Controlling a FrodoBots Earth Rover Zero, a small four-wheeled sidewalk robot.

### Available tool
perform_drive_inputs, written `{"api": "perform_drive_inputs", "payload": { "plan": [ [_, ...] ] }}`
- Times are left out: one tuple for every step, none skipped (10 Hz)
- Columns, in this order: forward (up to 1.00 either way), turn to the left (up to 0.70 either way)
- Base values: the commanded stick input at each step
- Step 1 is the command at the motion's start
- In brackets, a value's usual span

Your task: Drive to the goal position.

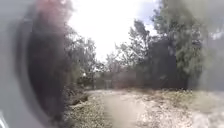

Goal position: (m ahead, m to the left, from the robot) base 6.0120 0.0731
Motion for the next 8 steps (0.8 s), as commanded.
{"api": "perform_drive_inputs", "payload": {
  "plan": [
    [0.70, 0.00],
    [0.70, 0.00],
    [0.70, 0.00],
    [0.70, 0.00],
    [0.70, 0.00],
    [0.70, 0.00],
    [0.70, 0.00],
    [0.70, 0.00]
  ]
}}
